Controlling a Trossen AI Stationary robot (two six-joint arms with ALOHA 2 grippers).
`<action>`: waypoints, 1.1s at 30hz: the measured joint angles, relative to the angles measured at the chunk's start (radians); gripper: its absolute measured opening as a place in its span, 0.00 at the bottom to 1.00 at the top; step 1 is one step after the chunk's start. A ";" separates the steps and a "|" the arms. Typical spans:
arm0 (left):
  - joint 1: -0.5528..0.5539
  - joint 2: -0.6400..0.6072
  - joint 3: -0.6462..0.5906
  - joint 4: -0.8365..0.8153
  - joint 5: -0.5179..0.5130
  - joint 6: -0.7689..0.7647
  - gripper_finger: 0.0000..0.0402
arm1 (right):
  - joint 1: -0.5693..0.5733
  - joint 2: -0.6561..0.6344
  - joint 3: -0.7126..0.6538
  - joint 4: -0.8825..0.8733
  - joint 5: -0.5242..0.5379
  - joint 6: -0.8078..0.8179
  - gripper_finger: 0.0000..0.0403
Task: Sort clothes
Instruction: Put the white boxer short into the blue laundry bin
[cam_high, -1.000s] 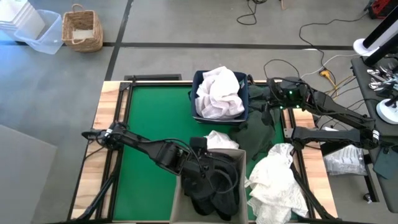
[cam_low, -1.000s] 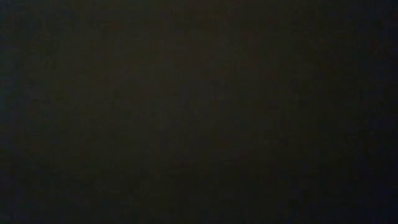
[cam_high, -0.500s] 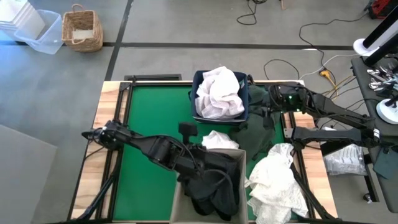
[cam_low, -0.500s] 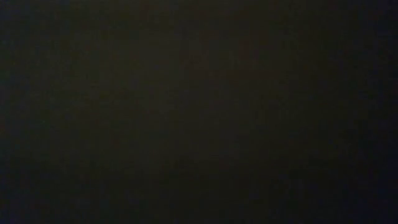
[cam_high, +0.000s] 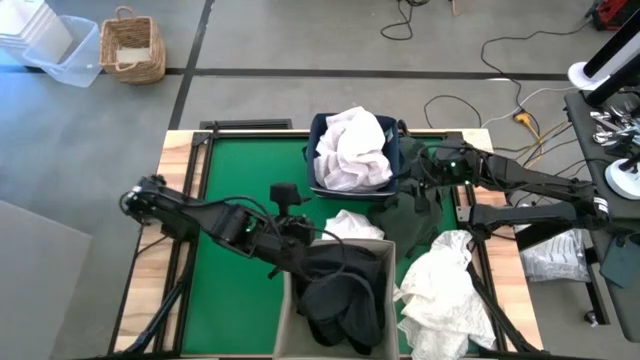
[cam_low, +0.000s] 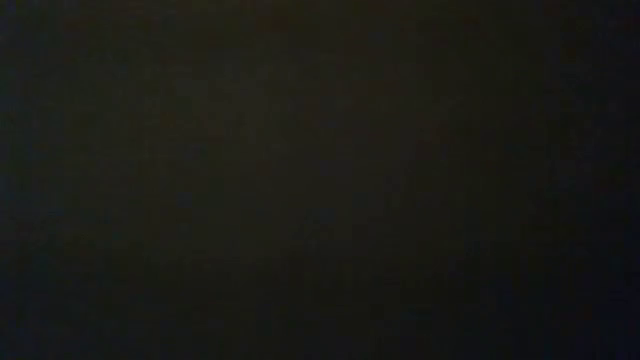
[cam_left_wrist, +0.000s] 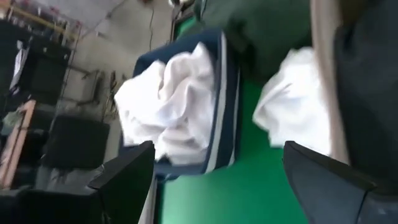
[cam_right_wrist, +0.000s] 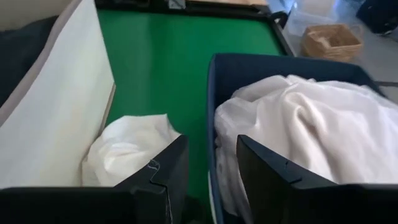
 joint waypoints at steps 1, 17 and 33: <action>-0.001 -0.029 -0.052 0.063 0.010 0.022 0.81 | 0.006 0.006 0.000 0.000 0.000 0.001 0.32; 0.004 -0.375 -0.695 0.849 0.042 0.227 0.81 | 0.146 0.076 -0.006 -0.128 0.181 0.053 0.36; 0.026 -0.482 -0.780 0.970 -0.021 0.343 0.81 | 0.255 0.112 -0.193 0.034 0.183 0.150 0.34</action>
